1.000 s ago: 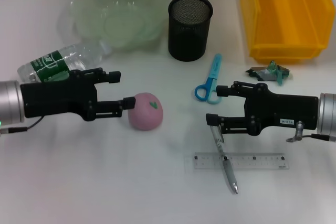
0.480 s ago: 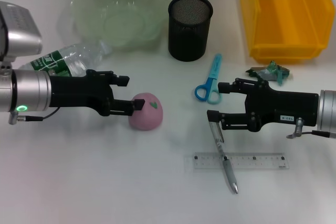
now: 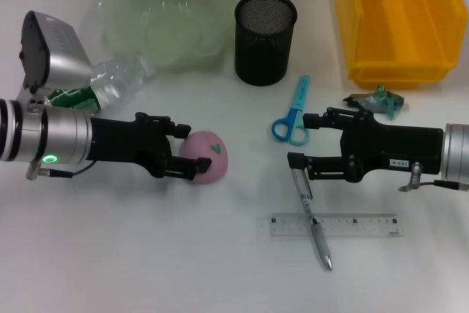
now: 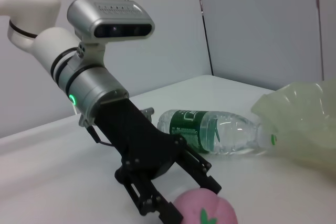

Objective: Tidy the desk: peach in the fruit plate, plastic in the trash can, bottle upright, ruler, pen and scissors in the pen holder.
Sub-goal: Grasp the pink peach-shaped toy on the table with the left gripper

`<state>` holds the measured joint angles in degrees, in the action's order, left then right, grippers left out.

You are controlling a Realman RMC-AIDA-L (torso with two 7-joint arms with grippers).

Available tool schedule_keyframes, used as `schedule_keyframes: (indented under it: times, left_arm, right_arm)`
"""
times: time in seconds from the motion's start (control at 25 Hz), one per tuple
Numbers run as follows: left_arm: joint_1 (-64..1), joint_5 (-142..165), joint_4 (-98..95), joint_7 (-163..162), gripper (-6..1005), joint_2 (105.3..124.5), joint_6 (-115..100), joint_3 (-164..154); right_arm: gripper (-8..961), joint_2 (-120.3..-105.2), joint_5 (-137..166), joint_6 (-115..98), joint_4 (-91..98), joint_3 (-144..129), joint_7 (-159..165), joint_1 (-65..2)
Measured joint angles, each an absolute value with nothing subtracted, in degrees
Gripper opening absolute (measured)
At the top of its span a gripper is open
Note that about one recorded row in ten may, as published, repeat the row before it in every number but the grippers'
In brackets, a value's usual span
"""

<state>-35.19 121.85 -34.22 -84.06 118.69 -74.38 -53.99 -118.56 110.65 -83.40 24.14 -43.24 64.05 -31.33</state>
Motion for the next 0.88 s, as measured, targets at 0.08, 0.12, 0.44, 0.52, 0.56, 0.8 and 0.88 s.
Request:
schedule_keyframes:
  times: [0.08,0.12,0.44,0.52,0.56,0.8,0.88]
  left_arm:
    - [-35.24,121.77,-33.68,-84.06,798,118.74,-73.55,-54.69]
    - [-35.26,121.76,-33.55,-84.07,798,118.74,-73.32,-54.80]
    - [-35.35,121.64,-33.48,-84.06,798,118.74,-73.18,-54.98]
    - [-35.36,121.63,-33.48,-84.07,798,118.77,-73.28,-55.02]
    - [-35.36,121.63,-33.48,-84.07,798,118.77,-73.28,-55.02]
    - [-35.36,121.63,-33.48,-84.06,798,118.82,-73.43,-55.02]
    - [-35.35,121.63,-33.48,-84.05,798,118.83,-73.46,-55.02]
  right_arm:
    - [815,-118.56,110.66,-83.40,24.10,-43.24,64.04,-31.40]
    - [815,-118.56,110.66,-83.39,24.10,-43.24,64.04,-31.41]
    - [813,-118.56,110.75,-83.32,23.99,-43.24,64.04,-31.40]
    - [812,-118.56,110.78,-83.32,23.92,-43.24,64.04,-31.38]
    - [812,-118.56,110.78,-83.32,23.92,-43.24,64.04,-31.38]
    - [810,-118.57,110.83,-83.32,23.83,-43.24,63.85,-31.29]
    - [809,-118.56,110.83,-83.32,23.82,-43.24,63.83,-31.29]
